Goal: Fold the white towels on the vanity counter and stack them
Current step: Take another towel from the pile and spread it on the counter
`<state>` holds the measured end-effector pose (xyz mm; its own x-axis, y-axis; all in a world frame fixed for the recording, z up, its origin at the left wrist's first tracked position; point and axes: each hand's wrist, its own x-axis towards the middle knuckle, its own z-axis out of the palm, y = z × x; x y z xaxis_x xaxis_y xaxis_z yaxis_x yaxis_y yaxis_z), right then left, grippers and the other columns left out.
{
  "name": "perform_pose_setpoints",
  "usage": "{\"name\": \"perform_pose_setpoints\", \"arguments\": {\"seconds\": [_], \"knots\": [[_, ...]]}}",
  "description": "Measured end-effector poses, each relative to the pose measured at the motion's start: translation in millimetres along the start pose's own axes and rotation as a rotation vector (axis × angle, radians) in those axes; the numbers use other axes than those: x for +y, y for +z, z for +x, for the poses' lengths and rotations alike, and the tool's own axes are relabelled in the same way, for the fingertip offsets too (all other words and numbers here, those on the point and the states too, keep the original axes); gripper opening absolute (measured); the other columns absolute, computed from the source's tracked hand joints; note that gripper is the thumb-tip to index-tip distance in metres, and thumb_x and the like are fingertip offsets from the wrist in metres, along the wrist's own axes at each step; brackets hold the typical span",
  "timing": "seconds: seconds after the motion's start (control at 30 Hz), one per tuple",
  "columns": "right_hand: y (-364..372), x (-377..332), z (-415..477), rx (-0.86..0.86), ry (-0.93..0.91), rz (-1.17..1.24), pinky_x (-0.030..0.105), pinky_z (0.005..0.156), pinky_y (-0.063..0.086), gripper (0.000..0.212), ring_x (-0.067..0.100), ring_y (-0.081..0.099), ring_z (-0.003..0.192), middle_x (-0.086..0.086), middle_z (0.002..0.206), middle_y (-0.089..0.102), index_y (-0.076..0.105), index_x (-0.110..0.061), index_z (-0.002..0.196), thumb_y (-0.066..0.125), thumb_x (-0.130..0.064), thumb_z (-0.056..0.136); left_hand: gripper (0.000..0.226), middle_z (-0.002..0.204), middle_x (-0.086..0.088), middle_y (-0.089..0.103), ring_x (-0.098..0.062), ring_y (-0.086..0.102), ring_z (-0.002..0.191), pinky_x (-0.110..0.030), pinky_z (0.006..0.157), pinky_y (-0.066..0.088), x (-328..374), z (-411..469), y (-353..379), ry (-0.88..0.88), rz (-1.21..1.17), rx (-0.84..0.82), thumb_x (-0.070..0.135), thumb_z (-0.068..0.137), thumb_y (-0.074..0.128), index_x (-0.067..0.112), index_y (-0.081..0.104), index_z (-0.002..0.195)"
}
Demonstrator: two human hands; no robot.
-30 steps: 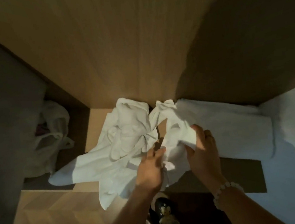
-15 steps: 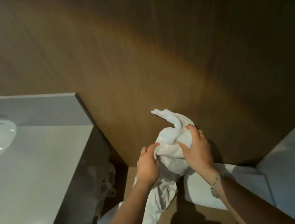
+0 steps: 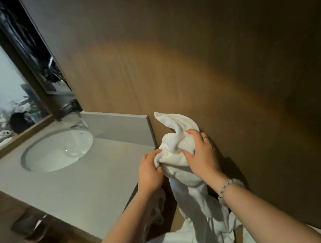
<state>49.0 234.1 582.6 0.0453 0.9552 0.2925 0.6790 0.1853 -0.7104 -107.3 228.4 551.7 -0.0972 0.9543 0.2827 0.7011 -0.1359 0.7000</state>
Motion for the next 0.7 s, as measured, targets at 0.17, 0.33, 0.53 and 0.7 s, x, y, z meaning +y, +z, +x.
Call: {"name": "perform_pose_setpoints", "arguments": {"seconds": [0.17,0.33,0.53,0.7], "knots": [[36,-24,11,-0.034,-0.086,-0.033,0.028,0.089,0.042,0.052,0.024,0.046,0.117,0.006,0.133,0.043,0.038,-0.025,0.136,0.060,-0.021,0.089,0.036,0.095,-0.002,0.058,-0.016,0.049,0.091,-0.009,0.068,0.030,-36,13,-37,-0.001,0.012,0.000,-0.001,0.084,0.049,0.011,0.062,0.115],[96,-54,29,-0.073,-0.098,-0.070,0.030,0.092,0.040,0.052,0.024,0.044,0.117,0.005,0.130,0.042,0.037,-0.026,0.136,0.059,-0.023,0.089,0.034,0.094,0.000,0.060,-0.006,0.045,0.082,-0.001,0.072,0.034,-97,35,-75,0.031,0.006,-0.046,0.012,0.081,0.048,0.013,0.064,0.111],[173,-100,42,-0.151,-0.102,-0.196,0.030,0.091,0.039,0.051,0.024,0.042,0.119,0.006,0.128,0.042,0.034,-0.024,0.138,0.056,-0.023,0.091,0.031,0.088,0.017,0.050,-0.003,0.047,0.087,-0.002,0.070,0.034,-177,60,-139,-0.014,-0.023,-0.289,0.005,0.080,0.067,0.021,0.062,0.106],[220,-125,49,-0.147,-0.071,-0.251,0.032,0.089,0.042,0.046,0.023,0.043,0.118,0.006,0.128,0.043,0.038,-0.025,0.135,0.055,-0.022,0.091,0.041,0.100,0.007,0.054,-0.009,0.055,0.089,-0.010,0.071,0.040,-215,72,-173,-0.215,-0.205,-0.470,0.021,0.065,0.083,0.026,0.060,0.099]]}}
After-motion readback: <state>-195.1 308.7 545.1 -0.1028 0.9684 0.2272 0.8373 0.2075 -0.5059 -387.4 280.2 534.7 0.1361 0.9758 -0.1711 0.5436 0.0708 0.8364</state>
